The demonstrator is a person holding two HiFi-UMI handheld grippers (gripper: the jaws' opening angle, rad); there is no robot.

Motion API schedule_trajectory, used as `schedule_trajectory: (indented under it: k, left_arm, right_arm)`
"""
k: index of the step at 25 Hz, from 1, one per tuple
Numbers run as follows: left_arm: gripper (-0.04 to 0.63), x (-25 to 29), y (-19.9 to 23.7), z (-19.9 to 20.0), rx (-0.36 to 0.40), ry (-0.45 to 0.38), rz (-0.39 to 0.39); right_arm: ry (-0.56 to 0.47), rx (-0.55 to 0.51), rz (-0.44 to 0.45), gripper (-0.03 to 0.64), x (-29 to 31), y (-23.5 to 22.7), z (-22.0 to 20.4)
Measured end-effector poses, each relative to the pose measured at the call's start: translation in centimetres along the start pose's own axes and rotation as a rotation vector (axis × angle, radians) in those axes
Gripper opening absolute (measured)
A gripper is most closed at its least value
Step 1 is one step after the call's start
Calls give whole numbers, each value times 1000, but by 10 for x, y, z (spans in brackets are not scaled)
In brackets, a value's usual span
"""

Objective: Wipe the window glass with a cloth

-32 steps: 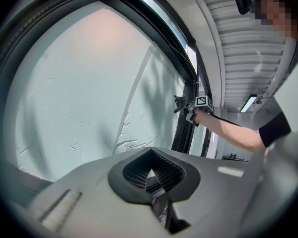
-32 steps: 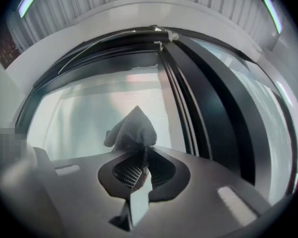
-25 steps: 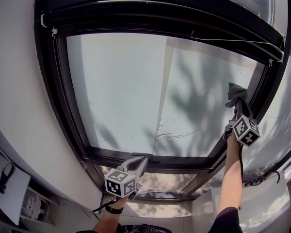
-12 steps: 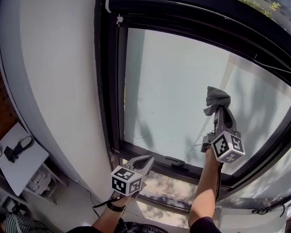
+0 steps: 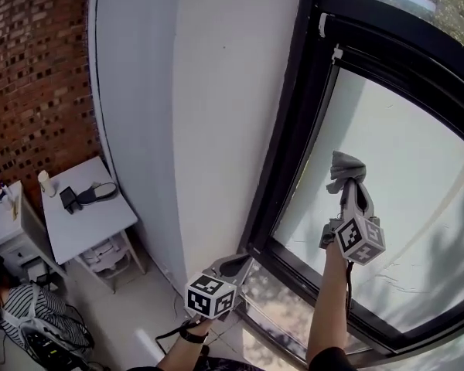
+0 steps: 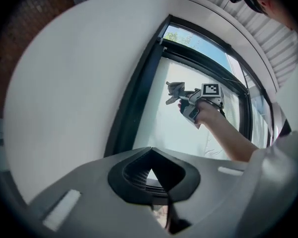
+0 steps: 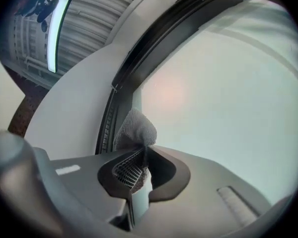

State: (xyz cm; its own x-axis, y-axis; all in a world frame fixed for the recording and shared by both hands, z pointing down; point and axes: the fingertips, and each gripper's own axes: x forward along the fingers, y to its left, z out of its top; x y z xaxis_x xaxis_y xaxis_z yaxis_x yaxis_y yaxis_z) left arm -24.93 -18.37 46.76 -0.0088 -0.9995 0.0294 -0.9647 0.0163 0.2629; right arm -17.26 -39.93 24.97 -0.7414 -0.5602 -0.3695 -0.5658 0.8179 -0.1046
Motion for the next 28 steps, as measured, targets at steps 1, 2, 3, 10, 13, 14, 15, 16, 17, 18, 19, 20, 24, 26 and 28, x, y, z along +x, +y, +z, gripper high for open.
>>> schedule_trajectory:
  k: [1, 2, 3, 10, 13, 14, 15, 16, 17, 18, 19, 20, 24, 26, 28]
  left_arm:
    - [2, -9, 12, 1, -4, -9, 31]
    - [2, -17, 22, 3, -9, -18, 60]
    - [2, -24, 32, 4, -16, -29, 88]
    - [2, -51, 70, 11, -37, -71, 200]
    - [2, -53, 74, 11, -31, -72, 208]
    - [2, -52, 75, 11, -30, -72, 206]
    - [2, -50, 75, 11, -30, -73, 202]
    - [2, -48, 75, 11, -30, -74, 195]
    - [2, -46, 74, 12, -29, -74, 186]
    - [2, -43, 71, 11, -29, -73, 173]
    - [2, -39, 66, 10, -29, -71, 158]
    - [2, -34, 61, 9, -29, -68, 139]
    - [2, -10, 33, 3, -20, -41, 46]
    - [2, 3, 19, 1, -14, -24, -1]
    - [2, 15, 4, -2, -12, -8, -44]
  right_arm:
    - [8, 13, 10, 18, 10, 8, -8]
    - [17, 24, 23, 18, 19, 16, -16]
    - [24, 35, 35, 18, 27, 24, -22]
    - [80, 61, 106, 18, 70, 59, -58]
    - [81, 64, 105, 18, 74, 59, -61]
    - [76, 63, 100, 18, 73, 56, -59]
    - [72, 60, 94, 18, 71, 52, -57]
    - [67, 56, 85, 18, 68, 48, -54]
    - [62, 52, 75, 18, 64, 43, -51]
    - [57, 45, 64, 18, 58, 38, -47]
    - [53, 39, 51, 18, 51, 32, -43]
    - [50, 31, 39, 18, 44, 26, -39]
    - [32, -10, -13, 18, 17, 0, -22]
    - [22, -35, -48, 18, 3, -18, -12]
    - [11, -70, -93, 18, -15, -36, 1]
